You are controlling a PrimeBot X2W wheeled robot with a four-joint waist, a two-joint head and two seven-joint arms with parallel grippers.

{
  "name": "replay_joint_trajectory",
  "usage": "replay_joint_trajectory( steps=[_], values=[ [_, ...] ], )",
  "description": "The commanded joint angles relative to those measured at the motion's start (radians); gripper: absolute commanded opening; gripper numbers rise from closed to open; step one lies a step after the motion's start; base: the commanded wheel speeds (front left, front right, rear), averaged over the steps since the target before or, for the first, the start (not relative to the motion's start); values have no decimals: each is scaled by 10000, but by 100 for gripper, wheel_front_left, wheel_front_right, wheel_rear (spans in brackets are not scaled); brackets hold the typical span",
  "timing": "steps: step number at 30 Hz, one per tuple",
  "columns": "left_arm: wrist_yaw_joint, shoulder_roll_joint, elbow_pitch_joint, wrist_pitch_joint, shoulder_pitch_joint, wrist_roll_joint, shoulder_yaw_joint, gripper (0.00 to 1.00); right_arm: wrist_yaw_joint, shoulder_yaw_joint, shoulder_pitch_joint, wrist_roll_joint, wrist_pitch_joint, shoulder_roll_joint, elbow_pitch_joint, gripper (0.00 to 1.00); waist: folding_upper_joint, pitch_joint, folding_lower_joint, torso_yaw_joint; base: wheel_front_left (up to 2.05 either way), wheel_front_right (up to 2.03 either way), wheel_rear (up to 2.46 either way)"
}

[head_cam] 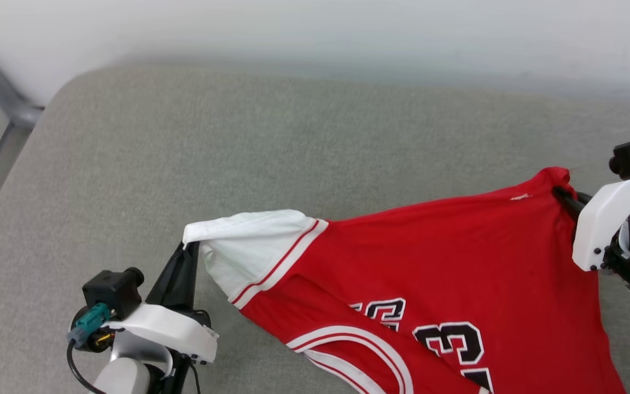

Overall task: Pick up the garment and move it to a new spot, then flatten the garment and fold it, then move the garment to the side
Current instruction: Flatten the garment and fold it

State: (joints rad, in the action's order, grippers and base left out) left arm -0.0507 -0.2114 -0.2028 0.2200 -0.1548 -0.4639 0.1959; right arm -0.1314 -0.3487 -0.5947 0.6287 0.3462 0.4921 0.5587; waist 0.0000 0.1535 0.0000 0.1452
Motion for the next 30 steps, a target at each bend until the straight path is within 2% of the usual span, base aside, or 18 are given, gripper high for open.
replay_joint_trajectory(
  steps=[1,7,15,24,30],
  values=[
    [93,-111,-5,-109,-92,-25,-61,0,13,201,223,-92,-212,-124,45,0,0,-512,0,-319,0,0,0],
    [154,-553,-81,-744,-527,-21,-147,0,14,1021,735,-820,-638,-538,-148,0,0,-1114,0,-802,0,0,0],
    [27,-978,-903,-1391,-2397,-302,-473,0,14,1633,86,-1901,-677,-1254,-351,0,0,-793,0,-1353,0,0,0],
    [-281,-1342,-2855,-1644,-6401,-179,-472,0,16,2241,-2500,-2880,-945,-1583,-54,0,0,236,0,-1484,0,0,0],
    [-334,-1787,-3859,-1531,-9364,125,-518,0,17,2569,-4939,-3370,-1169,-1416,134,0,0,1292,0,-1544,0,0,0]
  ],
)
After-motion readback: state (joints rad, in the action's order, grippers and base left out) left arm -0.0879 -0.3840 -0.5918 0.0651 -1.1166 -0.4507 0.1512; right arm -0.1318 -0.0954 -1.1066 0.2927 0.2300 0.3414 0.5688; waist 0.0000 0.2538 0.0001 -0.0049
